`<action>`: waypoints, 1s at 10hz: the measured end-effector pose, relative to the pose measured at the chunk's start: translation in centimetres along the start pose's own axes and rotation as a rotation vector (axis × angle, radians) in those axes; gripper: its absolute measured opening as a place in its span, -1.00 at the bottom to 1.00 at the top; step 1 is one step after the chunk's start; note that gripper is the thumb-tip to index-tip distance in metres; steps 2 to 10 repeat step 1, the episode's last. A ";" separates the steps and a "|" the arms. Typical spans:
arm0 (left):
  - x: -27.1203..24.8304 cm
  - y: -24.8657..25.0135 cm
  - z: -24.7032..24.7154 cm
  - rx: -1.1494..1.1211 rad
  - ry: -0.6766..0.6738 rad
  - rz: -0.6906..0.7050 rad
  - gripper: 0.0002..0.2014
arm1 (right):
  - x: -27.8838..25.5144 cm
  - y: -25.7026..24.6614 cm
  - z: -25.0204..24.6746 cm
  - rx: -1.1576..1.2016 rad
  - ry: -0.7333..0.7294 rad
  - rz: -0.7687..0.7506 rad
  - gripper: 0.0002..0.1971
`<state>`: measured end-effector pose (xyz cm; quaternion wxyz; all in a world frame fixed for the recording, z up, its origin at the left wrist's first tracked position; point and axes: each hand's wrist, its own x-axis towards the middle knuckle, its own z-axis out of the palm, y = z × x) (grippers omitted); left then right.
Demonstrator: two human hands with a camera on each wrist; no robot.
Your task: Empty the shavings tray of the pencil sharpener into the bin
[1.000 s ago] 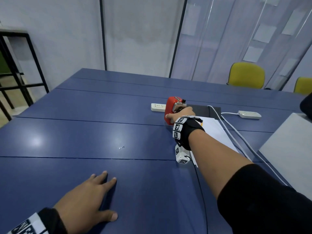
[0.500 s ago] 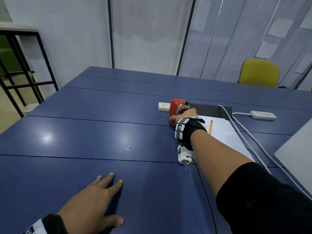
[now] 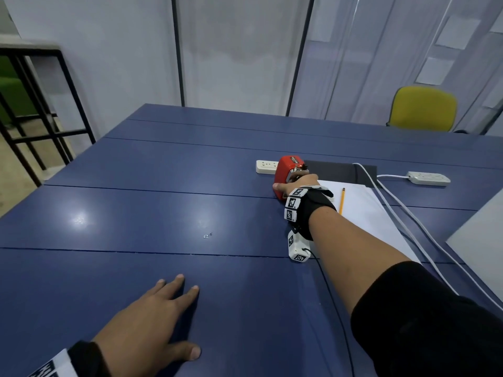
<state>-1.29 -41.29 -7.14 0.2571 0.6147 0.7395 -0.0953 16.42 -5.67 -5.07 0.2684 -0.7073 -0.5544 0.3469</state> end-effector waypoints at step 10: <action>-0.2 0.4 -0.2 -0.012 -0.005 0.001 0.33 | 0.1 0.0 -0.2 0.003 0.003 0.013 0.12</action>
